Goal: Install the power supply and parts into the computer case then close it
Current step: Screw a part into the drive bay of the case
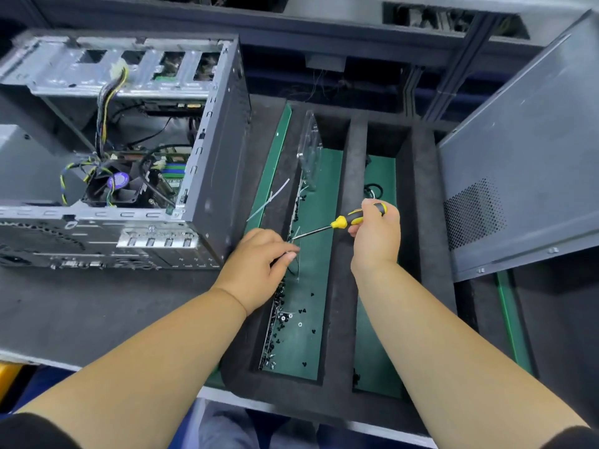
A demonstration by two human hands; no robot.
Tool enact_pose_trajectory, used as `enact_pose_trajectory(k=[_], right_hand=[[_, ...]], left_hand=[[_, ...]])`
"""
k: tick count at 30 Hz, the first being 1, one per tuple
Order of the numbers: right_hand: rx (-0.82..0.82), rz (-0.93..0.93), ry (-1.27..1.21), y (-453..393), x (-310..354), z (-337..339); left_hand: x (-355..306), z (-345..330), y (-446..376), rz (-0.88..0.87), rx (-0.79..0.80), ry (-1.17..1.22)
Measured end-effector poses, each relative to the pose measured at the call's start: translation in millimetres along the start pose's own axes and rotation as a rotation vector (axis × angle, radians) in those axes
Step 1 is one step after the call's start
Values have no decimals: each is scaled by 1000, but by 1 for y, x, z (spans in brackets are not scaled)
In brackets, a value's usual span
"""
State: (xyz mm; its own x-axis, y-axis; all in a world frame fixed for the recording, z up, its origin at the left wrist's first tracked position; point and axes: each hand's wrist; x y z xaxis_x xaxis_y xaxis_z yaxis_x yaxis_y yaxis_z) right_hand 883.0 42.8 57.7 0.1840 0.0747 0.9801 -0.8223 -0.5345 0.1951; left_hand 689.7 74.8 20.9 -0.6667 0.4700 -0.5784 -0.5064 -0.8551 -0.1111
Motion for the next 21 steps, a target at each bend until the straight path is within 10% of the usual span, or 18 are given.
enact_pose_trajectory(k=[8,21], right_hand=[[14,150,-104,-6,72,-9],[29,473,-251,8,190,-15]], left_hand=[[-51,16,5,235,103,322],[-134,129,-64,487,73,1482]])
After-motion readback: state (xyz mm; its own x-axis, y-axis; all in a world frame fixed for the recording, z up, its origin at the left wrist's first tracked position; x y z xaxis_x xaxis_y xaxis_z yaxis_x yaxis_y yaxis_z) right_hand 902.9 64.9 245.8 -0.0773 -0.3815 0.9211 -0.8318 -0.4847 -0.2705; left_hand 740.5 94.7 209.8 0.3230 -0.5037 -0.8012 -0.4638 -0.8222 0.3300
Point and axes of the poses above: each hand's wrist, its own y-axis away from the middle knuckle, its own z-axis out of the back of the hand, x = y × z, and after that the axes turned 10 degrees about z, right-handed
